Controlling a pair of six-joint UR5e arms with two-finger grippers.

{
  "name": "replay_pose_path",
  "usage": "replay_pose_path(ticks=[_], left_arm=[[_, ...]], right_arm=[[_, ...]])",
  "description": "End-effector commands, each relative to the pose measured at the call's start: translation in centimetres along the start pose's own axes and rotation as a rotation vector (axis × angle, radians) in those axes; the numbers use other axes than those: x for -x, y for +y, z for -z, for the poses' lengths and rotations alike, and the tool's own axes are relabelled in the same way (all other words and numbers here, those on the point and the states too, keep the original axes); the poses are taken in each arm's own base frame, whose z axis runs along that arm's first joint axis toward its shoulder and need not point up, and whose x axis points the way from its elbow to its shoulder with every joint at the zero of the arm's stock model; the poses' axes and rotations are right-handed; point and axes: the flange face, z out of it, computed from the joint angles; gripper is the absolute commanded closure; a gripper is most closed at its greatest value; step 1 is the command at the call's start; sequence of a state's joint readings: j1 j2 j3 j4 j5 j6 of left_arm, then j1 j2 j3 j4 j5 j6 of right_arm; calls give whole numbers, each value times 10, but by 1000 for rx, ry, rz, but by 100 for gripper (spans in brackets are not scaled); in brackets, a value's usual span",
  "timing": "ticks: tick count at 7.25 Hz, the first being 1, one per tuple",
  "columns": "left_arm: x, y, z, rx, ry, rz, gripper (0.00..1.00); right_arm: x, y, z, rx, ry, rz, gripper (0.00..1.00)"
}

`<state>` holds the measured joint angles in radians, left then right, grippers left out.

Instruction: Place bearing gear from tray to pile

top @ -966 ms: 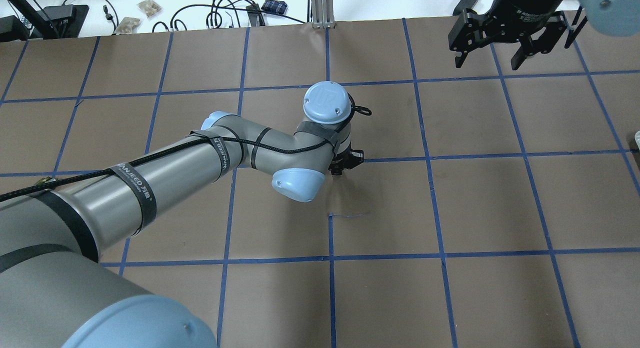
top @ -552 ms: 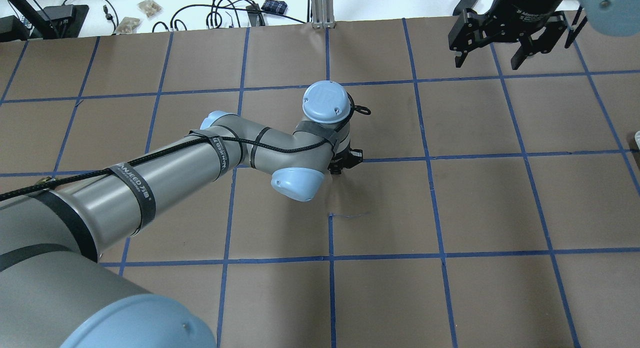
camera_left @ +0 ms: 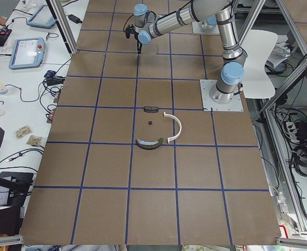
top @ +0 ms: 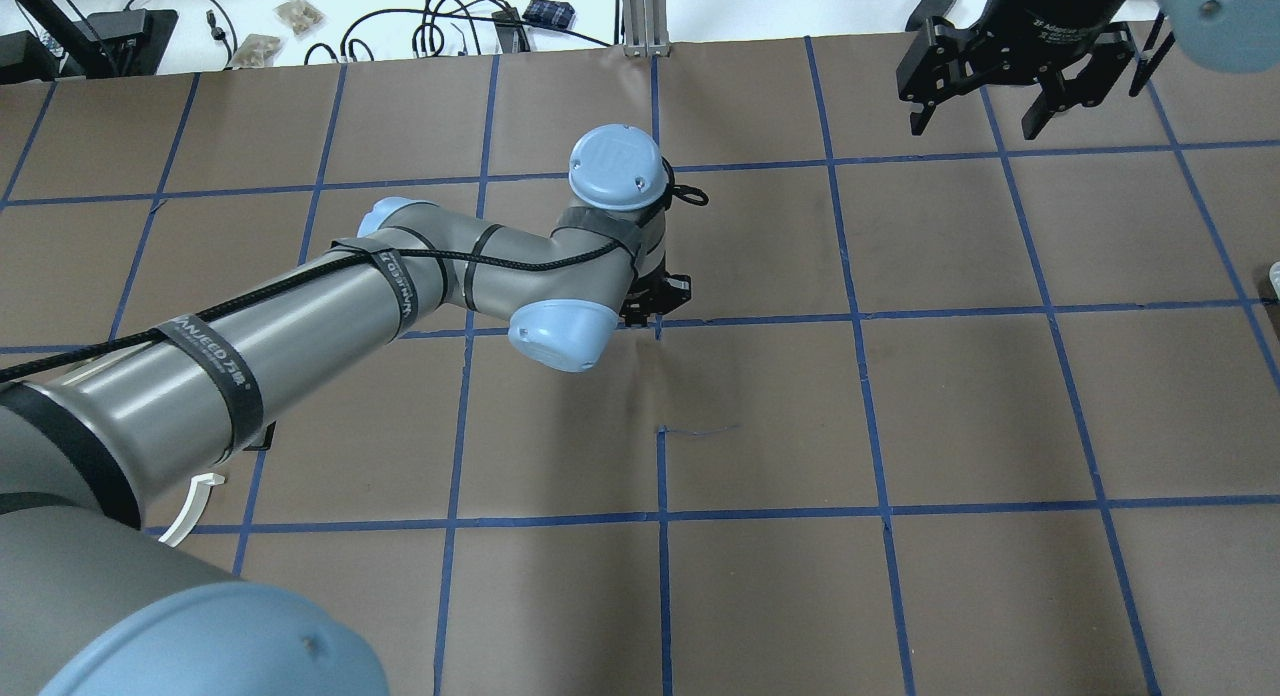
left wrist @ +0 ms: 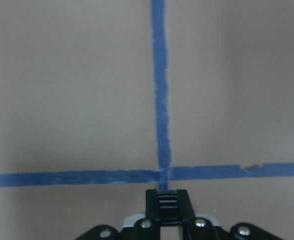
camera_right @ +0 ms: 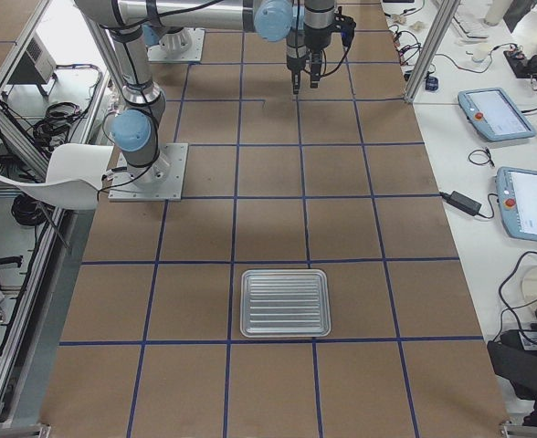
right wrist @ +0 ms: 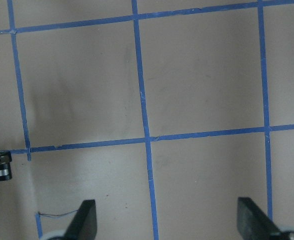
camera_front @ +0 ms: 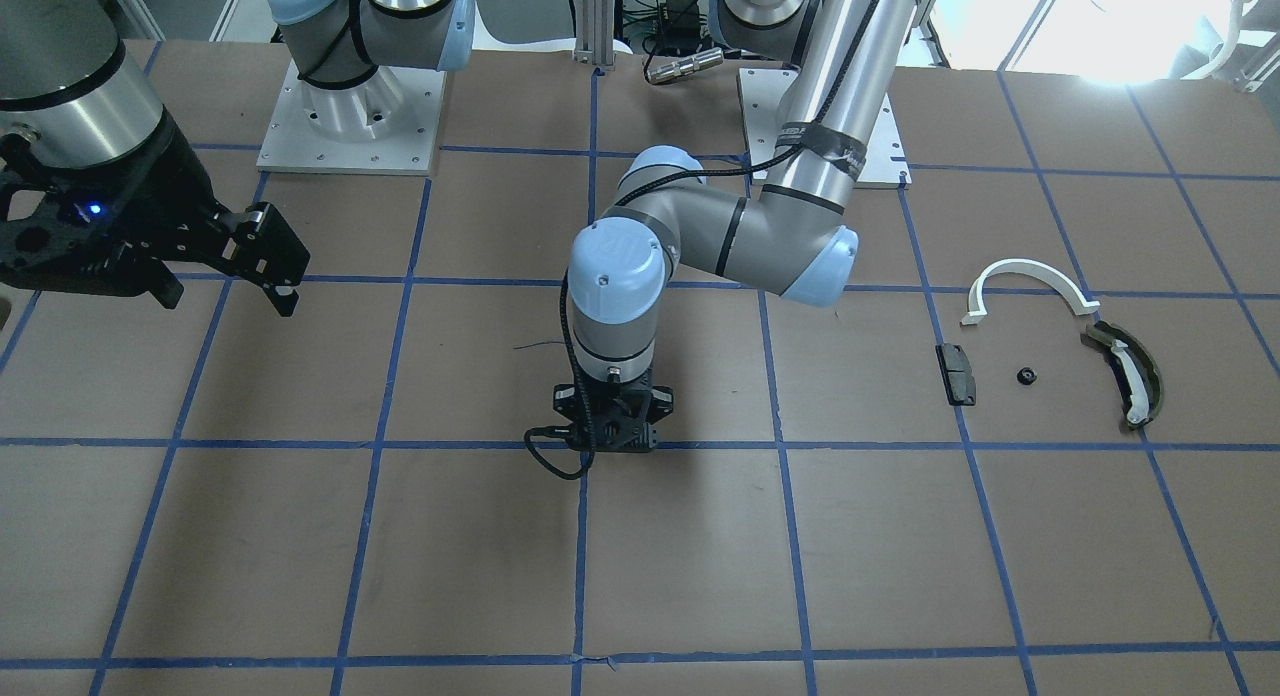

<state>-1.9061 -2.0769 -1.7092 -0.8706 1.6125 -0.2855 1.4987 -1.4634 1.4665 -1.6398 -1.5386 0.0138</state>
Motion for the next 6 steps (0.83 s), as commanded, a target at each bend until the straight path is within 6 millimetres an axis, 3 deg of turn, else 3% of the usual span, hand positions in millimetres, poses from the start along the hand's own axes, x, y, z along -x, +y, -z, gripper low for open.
replay_pose_path(ticks=[1,3,4,6], left_arm=[[115,-34,21,9,-30,-104,100],[252,-37,44,32,-54,-200,100],[324,-24,50,63,-52,-215,100],[489,10,55,82,-54,-261,100]], right_arm=[[0,0,0,0,0,0,0],[0,0,0,0,0,0,0],[0,0,0,0,0,0,0],[0,0,1,-1,0,2,0]])
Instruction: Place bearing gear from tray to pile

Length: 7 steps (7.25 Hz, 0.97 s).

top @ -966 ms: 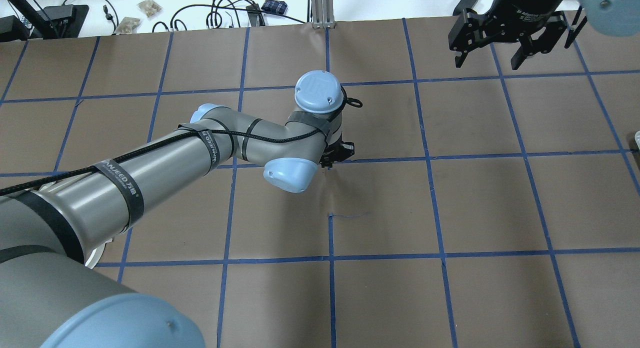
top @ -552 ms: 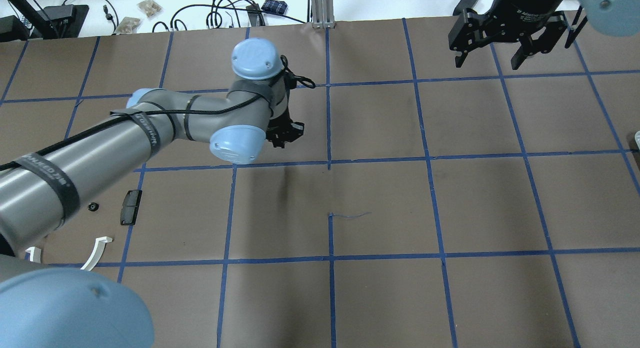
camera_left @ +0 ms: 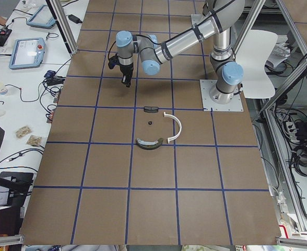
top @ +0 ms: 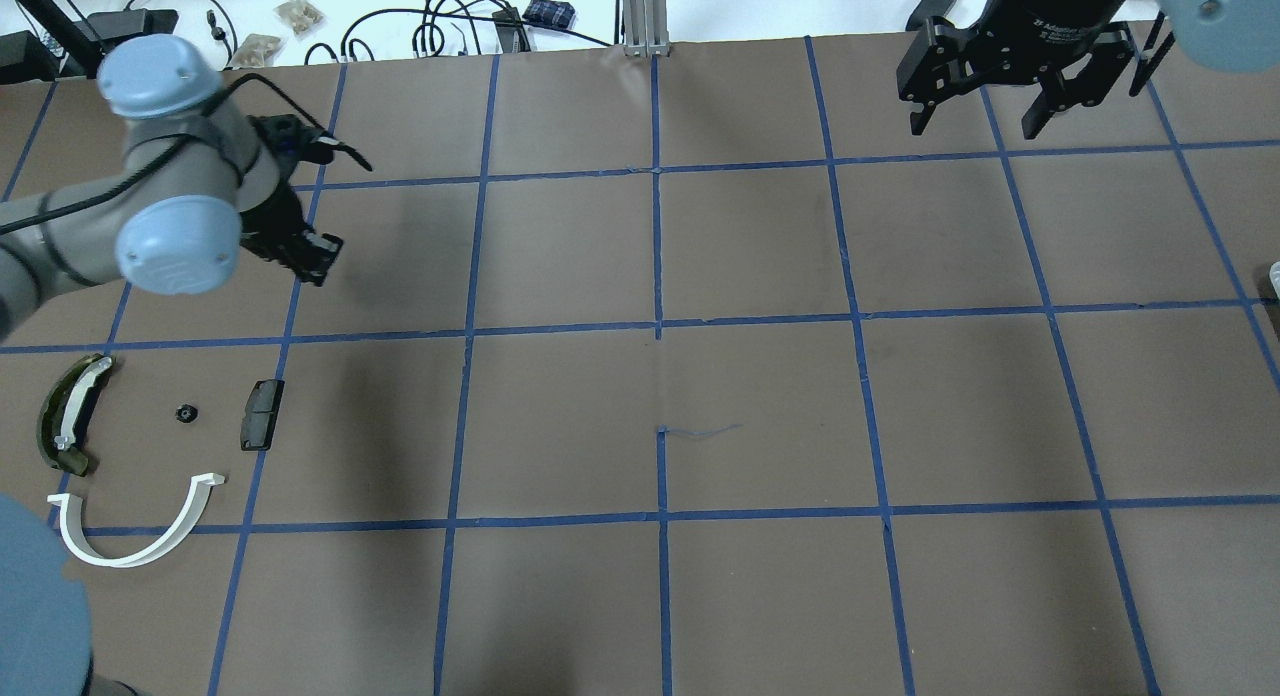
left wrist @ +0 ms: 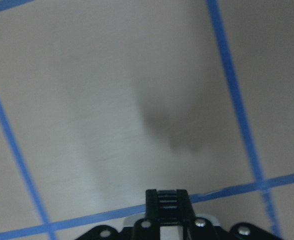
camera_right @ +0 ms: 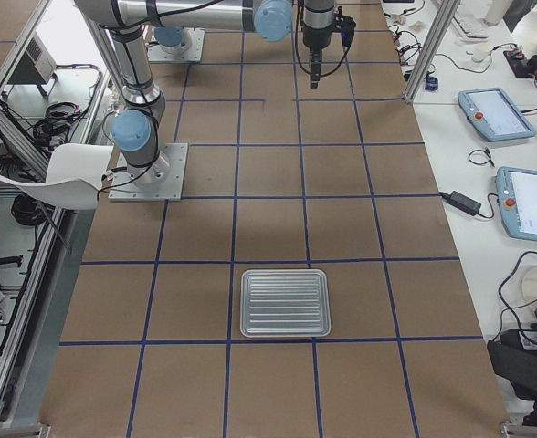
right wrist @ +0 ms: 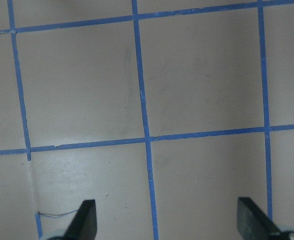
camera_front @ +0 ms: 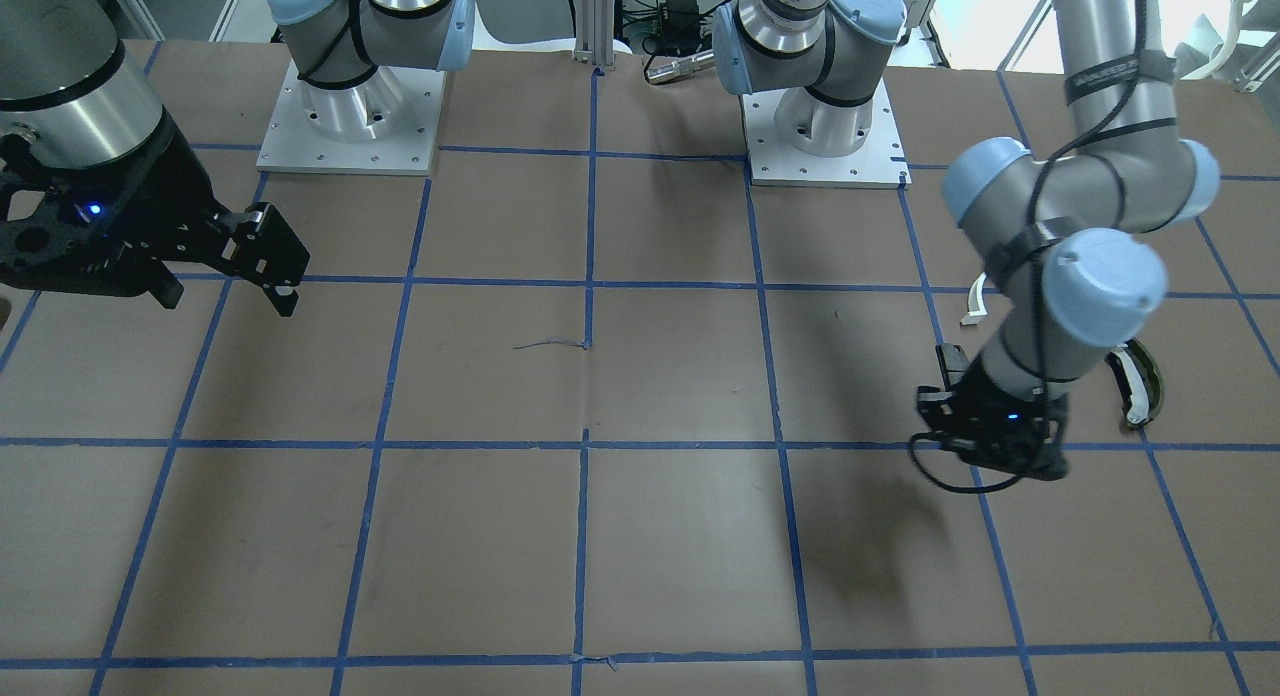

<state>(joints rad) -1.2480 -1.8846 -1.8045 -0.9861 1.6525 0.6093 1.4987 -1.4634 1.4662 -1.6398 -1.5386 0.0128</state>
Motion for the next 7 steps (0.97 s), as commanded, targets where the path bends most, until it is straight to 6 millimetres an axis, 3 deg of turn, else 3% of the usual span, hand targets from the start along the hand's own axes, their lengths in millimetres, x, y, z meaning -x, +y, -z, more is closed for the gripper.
replay_pose_path(ticks=[1,2,3,4,6,7], left_arm=[[149,93,-14,20,18,-11,100],[164,111,-30,41,44,11,100],[157,124,-54,72,87,20,100],[147,138,-60,84,91,28,100],[170,172,-85,115,141,95,100],[169,174,-85,119,145,96,100]], right_arm=[[0,0,0,0,0,-2,0],[0,0,0,0,2,-1,0],[0,0,1,-1,0,-1,0],[0,1,1,0,0,-3,0],[0,0,0,2,0,-3,0],[0,0,0,0,0,-3,0]])
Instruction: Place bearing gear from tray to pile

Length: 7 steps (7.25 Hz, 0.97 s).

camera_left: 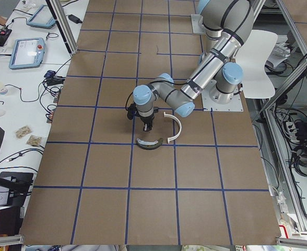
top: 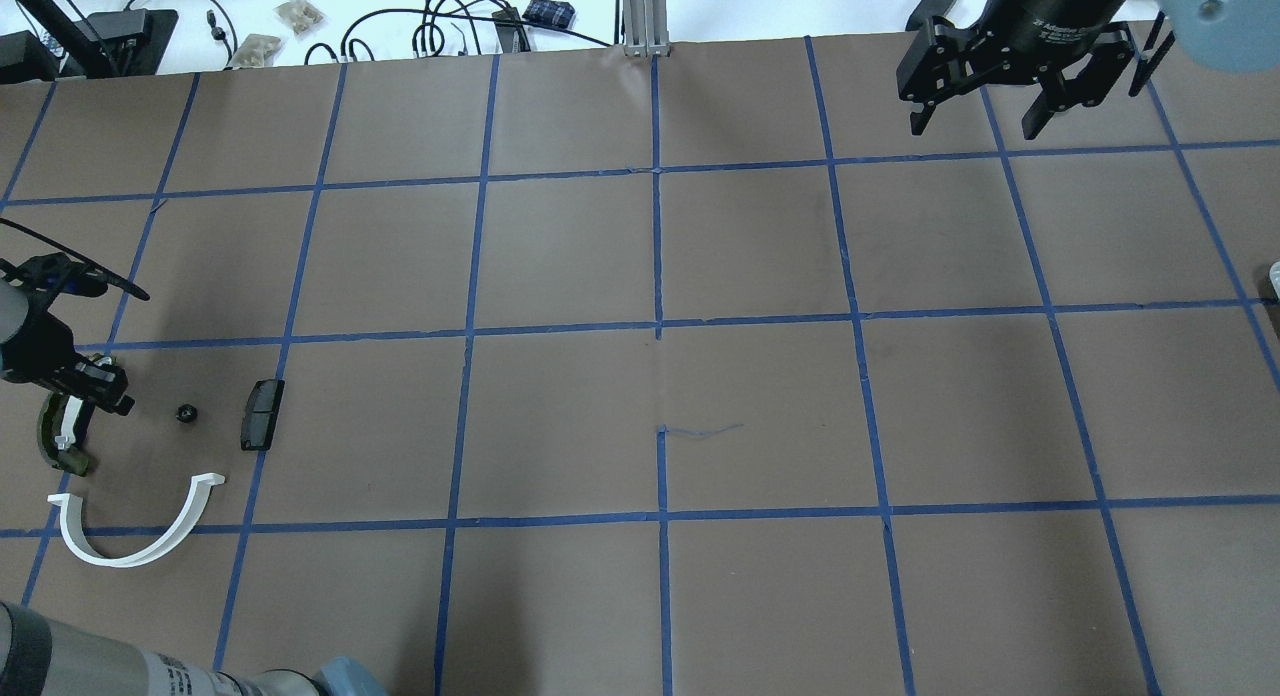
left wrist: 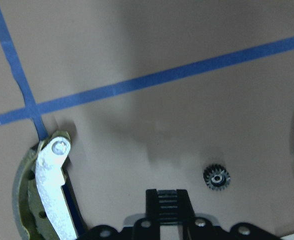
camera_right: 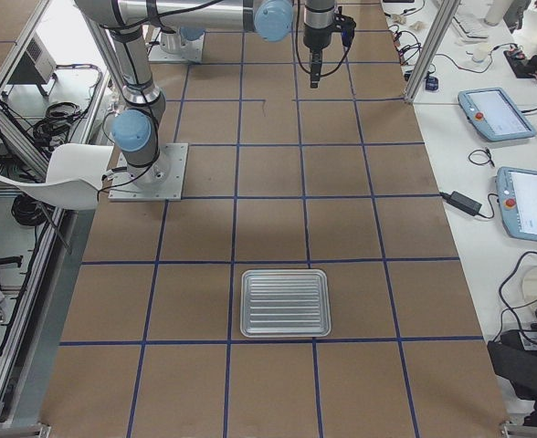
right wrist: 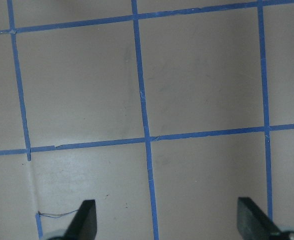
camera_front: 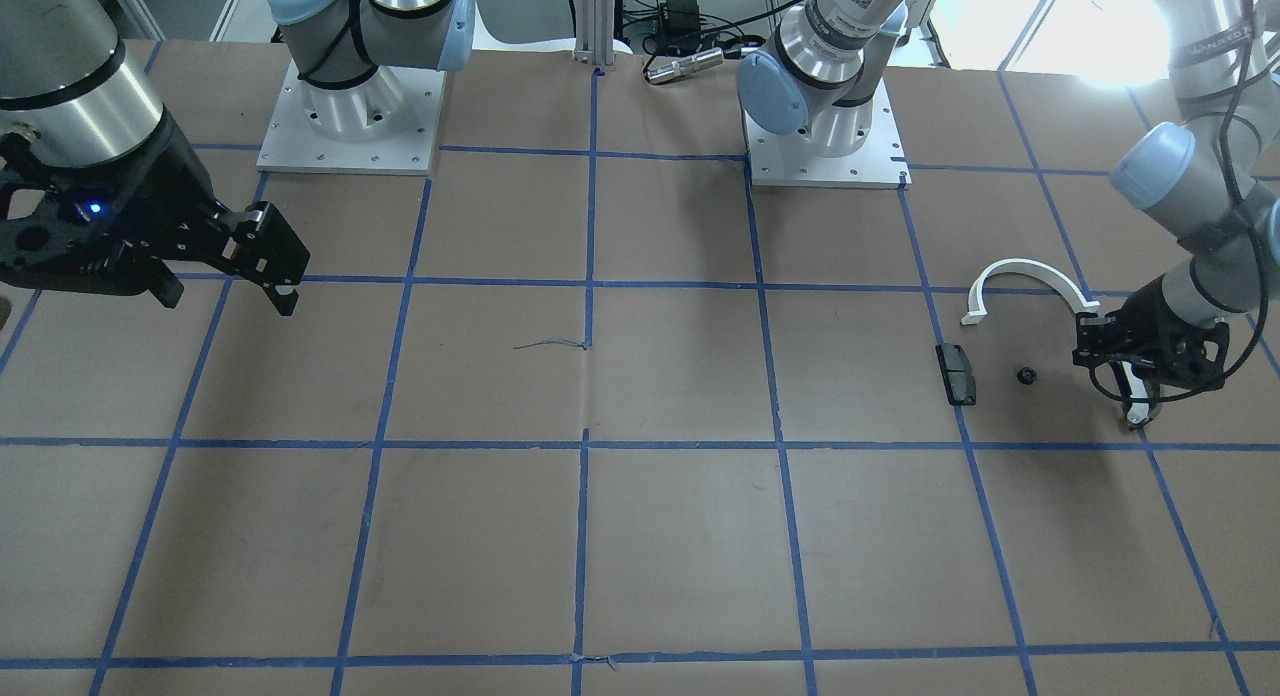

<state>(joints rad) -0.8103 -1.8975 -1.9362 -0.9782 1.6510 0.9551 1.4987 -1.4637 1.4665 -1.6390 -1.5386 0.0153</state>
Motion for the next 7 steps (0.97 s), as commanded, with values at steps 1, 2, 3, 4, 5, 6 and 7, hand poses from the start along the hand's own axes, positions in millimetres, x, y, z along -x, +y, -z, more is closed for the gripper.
replay_pose_path(ticks=[1,2,3,4,5,6,7], left_arm=[[2,15,-15,18,29,18,100],[-2,18,-19,23,37,19,100],[-4,19,-27,35,51,21,100],[-13,17,-34,43,63,18,100],[-17,16,-35,37,71,18,100],[-20,14,-33,33,67,16,99],[-25,10,-33,35,67,13,90]], right_arm=[[0,0,0,1,0,0,0],[0,0,0,0,0,0,0],[0,0,0,0,0,0,0],[0,0,0,0,0,0,0],[0,0,0,0,0,0,0],[0,0,0,0,0,0,0],[0,0,0,0,0,0,0]])
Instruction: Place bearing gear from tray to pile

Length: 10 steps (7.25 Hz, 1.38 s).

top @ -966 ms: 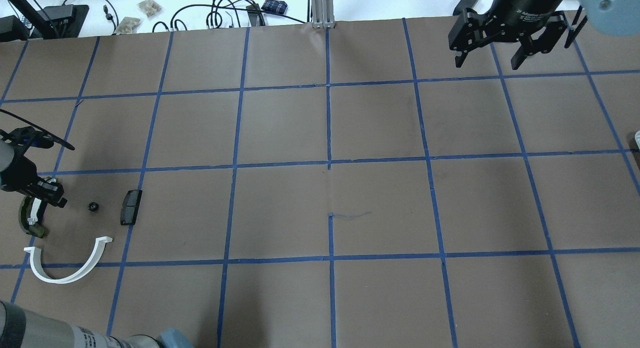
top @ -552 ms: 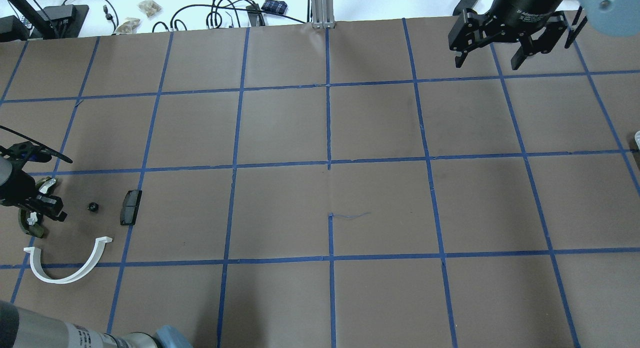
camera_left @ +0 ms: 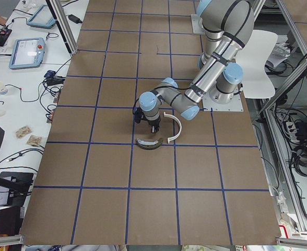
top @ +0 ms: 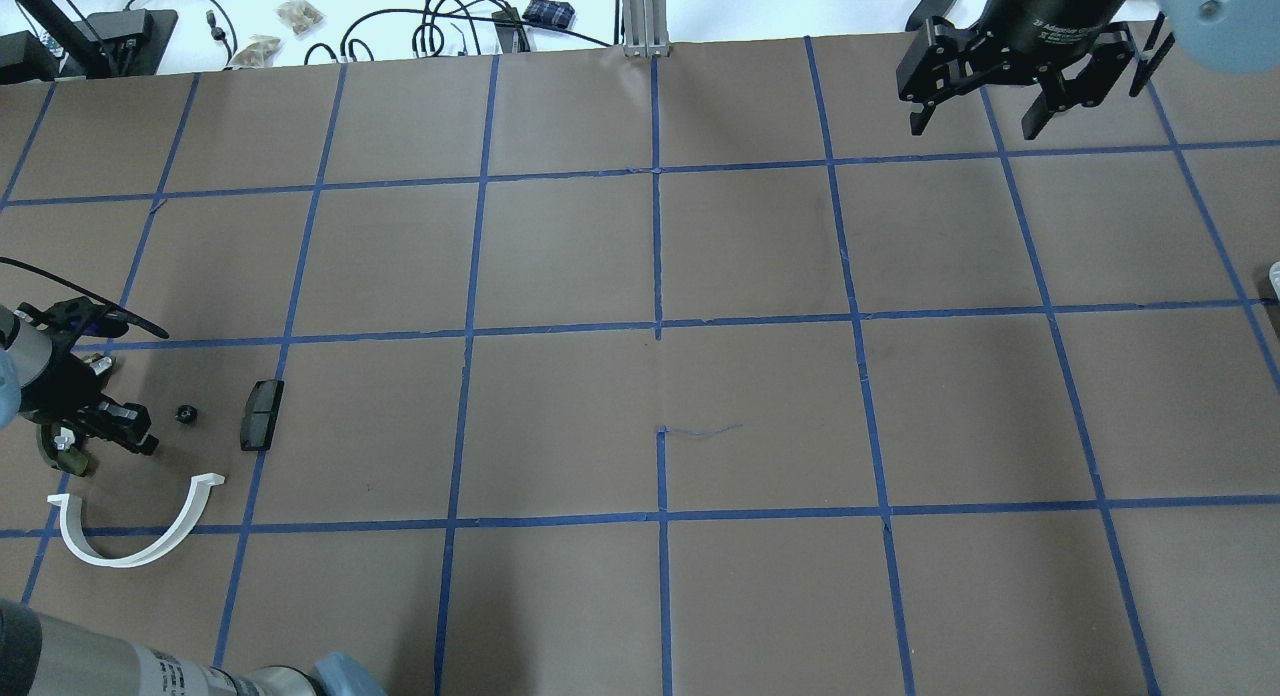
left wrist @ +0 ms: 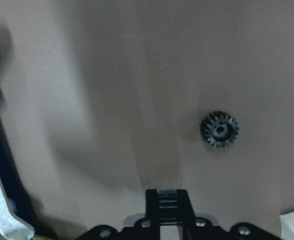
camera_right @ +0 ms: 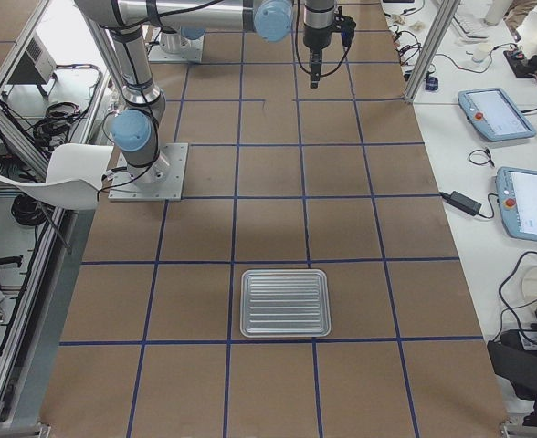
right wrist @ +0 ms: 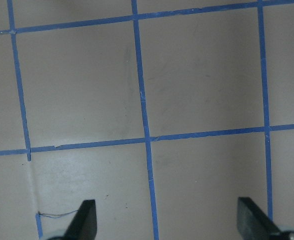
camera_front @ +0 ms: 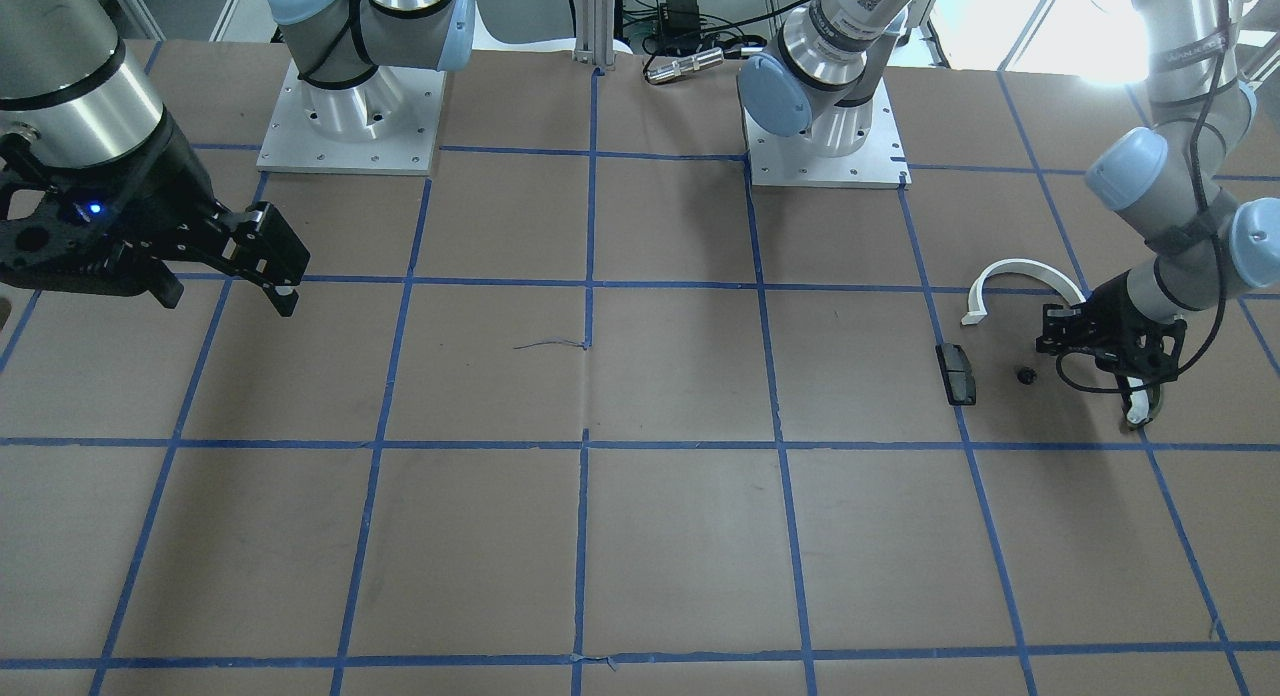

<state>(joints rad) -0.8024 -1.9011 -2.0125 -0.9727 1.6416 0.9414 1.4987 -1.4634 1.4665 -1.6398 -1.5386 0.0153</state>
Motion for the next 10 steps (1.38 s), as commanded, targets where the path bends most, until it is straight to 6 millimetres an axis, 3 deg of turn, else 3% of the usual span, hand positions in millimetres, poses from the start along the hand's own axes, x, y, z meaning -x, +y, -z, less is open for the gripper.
replay_pose_path(ticks=[1,2,4,5,6,7,10], left_arm=[[-9,-12,5,-51,19,-13,26],[-13,-13,15,-90,21,-19,0],[-17,-17,32,-105,-11,-30,0],[-33,-31,58,-128,-58,-71,0],[-68,-55,92,-153,-103,-130,0],[-119,-81,126,-190,-138,-116,0],[-299,-123,205,-293,-210,-59,0]], right_arm=[[0,0,0,0,0,0,0],[0,0,0,0,0,0,0],[0,0,0,0,0,0,0],[0,0,0,0,0,0,0],[0,0,0,0,0,0,0],[0,0,0,0,0,0,0],[0,0,0,0,0,1,0]])
